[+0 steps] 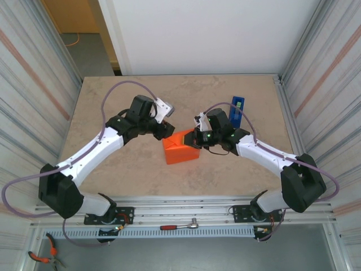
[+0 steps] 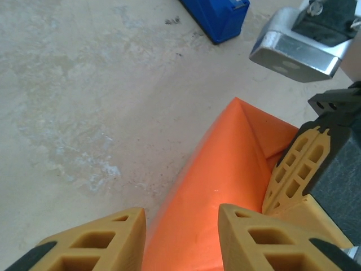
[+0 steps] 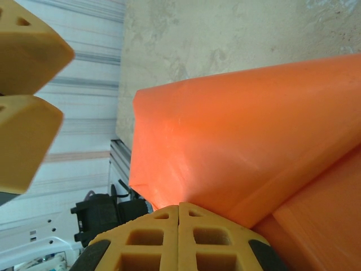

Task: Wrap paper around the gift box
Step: Fold the wrapping paper for the gift box.

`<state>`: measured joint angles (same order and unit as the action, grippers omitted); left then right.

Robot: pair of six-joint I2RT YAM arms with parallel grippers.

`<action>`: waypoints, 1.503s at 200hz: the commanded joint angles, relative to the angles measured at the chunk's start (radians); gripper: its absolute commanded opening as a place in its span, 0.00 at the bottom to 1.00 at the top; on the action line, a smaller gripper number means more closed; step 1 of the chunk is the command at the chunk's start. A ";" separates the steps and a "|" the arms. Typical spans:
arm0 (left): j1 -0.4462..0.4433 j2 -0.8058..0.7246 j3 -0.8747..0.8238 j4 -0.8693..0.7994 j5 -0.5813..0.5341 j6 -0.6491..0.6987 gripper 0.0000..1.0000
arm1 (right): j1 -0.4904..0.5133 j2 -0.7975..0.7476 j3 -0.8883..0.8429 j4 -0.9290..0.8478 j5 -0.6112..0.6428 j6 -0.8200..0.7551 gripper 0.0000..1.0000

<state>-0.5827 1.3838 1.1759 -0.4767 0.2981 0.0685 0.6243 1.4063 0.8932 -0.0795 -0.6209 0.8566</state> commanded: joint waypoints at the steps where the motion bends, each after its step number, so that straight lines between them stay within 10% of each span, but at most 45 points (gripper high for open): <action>1: -0.025 0.024 0.034 -0.027 0.053 0.041 0.36 | 0.004 0.012 -0.032 -0.065 0.043 0.007 0.00; 300: -0.171 0.018 -0.114 -0.024 -0.165 0.129 0.27 | -0.086 -0.022 0.106 -0.072 -0.007 0.039 0.00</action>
<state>-0.7361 1.4132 1.0973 -0.4511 0.1413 0.1688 0.5869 1.4075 0.9371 -0.1387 -0.6216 0.8646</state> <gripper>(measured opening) 0.267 0.061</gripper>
